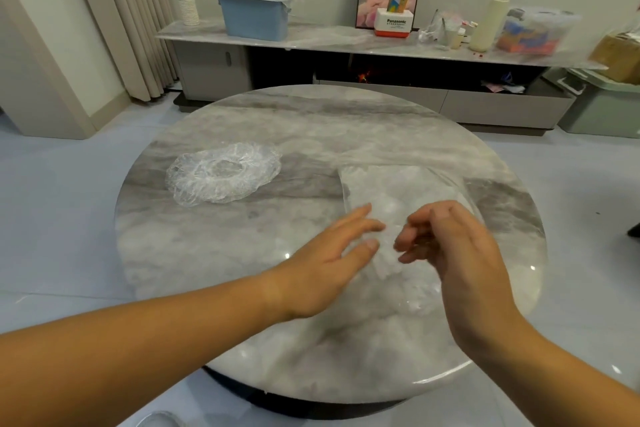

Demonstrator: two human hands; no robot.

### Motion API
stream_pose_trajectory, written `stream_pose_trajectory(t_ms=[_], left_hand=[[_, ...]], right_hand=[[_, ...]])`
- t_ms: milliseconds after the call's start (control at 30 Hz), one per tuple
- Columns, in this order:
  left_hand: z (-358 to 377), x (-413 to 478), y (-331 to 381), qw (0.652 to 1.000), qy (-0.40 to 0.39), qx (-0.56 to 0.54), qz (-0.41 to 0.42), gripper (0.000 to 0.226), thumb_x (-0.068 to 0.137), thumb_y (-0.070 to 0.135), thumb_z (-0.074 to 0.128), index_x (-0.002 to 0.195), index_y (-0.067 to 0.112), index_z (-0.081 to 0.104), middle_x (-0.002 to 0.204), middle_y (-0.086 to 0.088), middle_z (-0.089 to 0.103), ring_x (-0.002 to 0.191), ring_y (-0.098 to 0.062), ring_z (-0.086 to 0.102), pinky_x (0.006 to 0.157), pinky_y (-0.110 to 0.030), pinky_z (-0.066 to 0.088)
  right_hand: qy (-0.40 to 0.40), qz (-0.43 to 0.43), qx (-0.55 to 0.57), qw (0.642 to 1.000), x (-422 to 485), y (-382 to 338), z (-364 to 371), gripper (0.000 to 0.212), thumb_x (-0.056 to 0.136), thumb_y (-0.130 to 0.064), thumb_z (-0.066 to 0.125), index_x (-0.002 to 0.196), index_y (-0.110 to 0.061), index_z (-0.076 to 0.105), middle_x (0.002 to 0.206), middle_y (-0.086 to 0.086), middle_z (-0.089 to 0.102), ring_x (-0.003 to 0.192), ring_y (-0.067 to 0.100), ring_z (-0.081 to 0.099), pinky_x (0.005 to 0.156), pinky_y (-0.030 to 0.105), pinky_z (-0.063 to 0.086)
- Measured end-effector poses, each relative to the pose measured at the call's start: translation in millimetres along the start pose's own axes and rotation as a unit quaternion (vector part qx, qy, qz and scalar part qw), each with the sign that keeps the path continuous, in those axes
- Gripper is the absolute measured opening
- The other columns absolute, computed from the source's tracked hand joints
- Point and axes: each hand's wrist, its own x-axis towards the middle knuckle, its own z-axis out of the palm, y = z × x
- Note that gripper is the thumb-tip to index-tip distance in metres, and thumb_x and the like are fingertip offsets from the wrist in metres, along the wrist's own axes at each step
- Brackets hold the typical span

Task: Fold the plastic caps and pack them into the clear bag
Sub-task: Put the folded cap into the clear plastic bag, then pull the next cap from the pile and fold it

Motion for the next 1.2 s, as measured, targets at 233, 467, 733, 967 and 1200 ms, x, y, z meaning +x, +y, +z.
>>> stream_pose_trajectory(t_ms=[233,467,733,967,1200], left_hand=[[-104,-14,-91,0.916,0.119,0.307,-0.231,0.047,0.105,0.039,0.037,0.147,0.019,0.047,0.167,-0.005,0.014,0.154,-0.023,0.011,0.121,-0.035,0.016],[-142,-40,-154,0.877,0.071,0.396,-0.262,0.056,0.104,0.046,0.029,0.152,0.017,0.036,0.168,-0.004,0.011,0.154,-0.023,0.013,0.124,-0.040,0.015],[-136,-46,-146,0.865,0.127,0.440,-0.206,0.026,0.100,0.036,0.041,0.103,0.014,0.056,0.125,-0.001,0.051,0.119,-0.023,0.046,0.104,-0.036,0.034],[-81,-73,-85,0.890,0.099,0.443,-0.046,0.059,0.084,0.040,0.032,0.124,0.006,0.059,0.130,-0.006,0.056,0.118,-0.027,0.055,0.100,-0.036,0.043],[-22,-104,-64,0.920,-0.107,0.372,0.065,0.049,0.096,0.036,0.039,0.139,0.017,0.051,0.142,0.004,0.046,0.130,-0.014,0.043,0.114,-0.031,0.031]], right_hand=[[-0.348,0.127,-0.200,0.907,-27,24,39,0.057,0.088,-0.074,0.035,0.137,-0.052,0.052,0.147,-0.039,0.038,0.135,-0.024,0.027,0.110,0.010,0.023],[-0.335,0.098,-0.429,0.833,-13,64,44,0.070,0.093,-0.068,0.024,0.157,-0.039,0.024,0.166,-0.022,0.005,0.153,-0.001,-0.007,0.124,0.023,-0.001],[-0.310,0.058,-0.497,0.808,-4,82,32,0.070,0.095,-0.066,0.021,0.157,-0.033,0.031,0.169,-0.011,0.011,0.155,0.006,0.004,0.119,0.019,0.001],[-0.311,-0.031,-0.430,0.847,-12,83,30,0.081,0.084,-0.084,0.010,0.142,-0.041,0.048,0.159,-0.029,0.018,0.145,-0.011,0.009,0.120,0.017,0.016],[-0.440,-0.164,-0.454,0.757,-19,81,26,0.057,0.102,-0.064,0.020,0.135,-0.040,0.060,0.168,-0.019,0.003,0.154,0.003,-0.012,0.124,0.028,0.008]])
